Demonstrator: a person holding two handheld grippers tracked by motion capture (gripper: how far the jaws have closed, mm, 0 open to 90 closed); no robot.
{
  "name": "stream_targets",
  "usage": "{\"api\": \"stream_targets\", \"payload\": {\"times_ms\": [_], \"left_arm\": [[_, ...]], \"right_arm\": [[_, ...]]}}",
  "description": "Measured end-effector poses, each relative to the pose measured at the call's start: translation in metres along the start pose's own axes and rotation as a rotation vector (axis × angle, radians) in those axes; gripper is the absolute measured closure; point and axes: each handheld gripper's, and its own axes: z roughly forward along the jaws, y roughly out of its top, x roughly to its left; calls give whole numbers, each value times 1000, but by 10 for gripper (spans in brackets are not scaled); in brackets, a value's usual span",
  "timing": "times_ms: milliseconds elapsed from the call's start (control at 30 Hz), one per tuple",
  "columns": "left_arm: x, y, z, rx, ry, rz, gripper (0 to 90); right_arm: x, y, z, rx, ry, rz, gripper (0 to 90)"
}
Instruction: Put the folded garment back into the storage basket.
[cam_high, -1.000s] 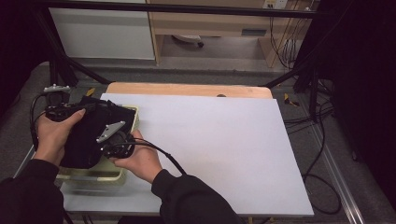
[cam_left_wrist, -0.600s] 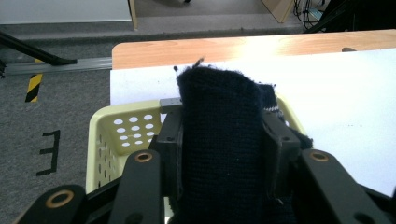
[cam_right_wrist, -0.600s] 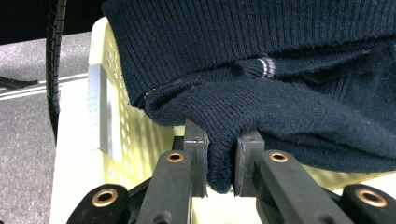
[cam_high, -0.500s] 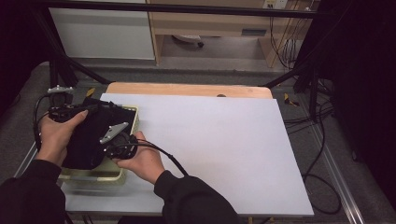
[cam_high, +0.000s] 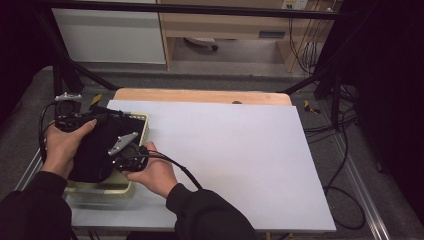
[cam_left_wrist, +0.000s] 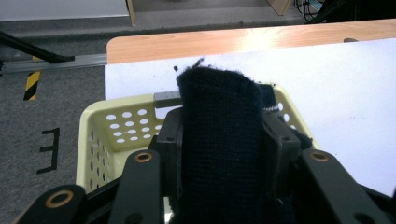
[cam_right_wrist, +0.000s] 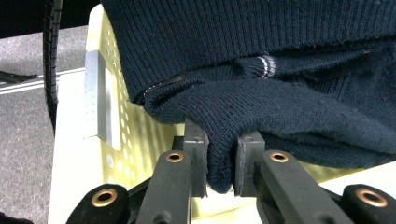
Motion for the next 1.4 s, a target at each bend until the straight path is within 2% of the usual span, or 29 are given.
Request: {"api": "stream_targets", "payload": {"times_ms": [167,700,800,867,900,967,1000,1133,1200,1300,1400], "left_arm": [[2,-6,4,4,-1,-17,581],[5,-17,5,22,-7,-28,576],[5,-19,7,31,8,-30,554],[7,-20,7,17,22,-68,470],[7,-19,6,3,31,-81,419],[6,-18,0,-39,44,-70,276],[5,-19,-5,-57,45,-67,233],[-10,-25,-18,-115,48,-36,152],[-18,-29,-23,-151,34,-32,126],[-29,-36,-30,-193,25,-31,97],[-41,-45,-36,-218,9,-32,91]], "right_arm": [[0,-2,1,11,1,1,787],[3,-4,2,37,7,-14,781],[4,-4,2,43,8,-17,766],[4,-5,1,44,-2,-13,672],[4,-5,0,42,-2,-2,567],[5,-5,-5,46,-3,26,396],[5,-6,-10,45,-15,36,346],[6,-10,-30,-13,-50,62,249],[7,-12,-38,-31,-79,59,206],[9,-17,-48,-37,-158,66,129],[9,-25,-59,-44,-186,81,78]]}}
